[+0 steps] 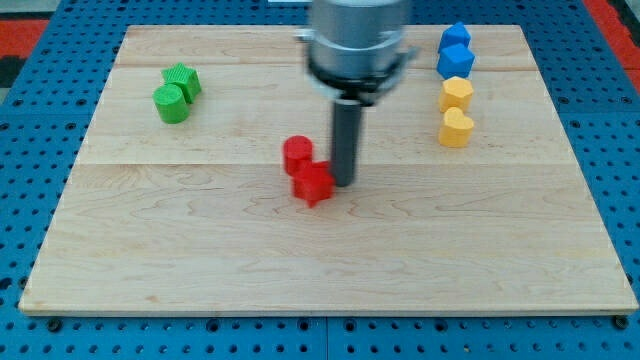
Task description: Push the red circle to the bottom of the green circle
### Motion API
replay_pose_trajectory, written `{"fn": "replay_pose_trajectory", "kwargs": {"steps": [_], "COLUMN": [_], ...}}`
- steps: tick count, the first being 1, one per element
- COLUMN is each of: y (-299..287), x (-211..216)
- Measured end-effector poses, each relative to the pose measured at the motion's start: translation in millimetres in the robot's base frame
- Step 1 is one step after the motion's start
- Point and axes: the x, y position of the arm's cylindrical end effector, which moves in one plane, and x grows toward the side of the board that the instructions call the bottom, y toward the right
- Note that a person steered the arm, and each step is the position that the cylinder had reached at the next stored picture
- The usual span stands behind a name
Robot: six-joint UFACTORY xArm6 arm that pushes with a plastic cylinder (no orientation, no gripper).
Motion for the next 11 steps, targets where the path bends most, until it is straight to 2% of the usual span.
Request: {"fn": "replay_pose_trajectory", "kwargs": {"steps": [1, 2, 3, 4, 5, 6, 7, 8, 9, 11], "y": [-6, 31, -11, -78, -45, -51, -107, -138, -160, -168], "x": [-2, -6, -48, -56, -35, -18, -17, -7, 3, -25]}}
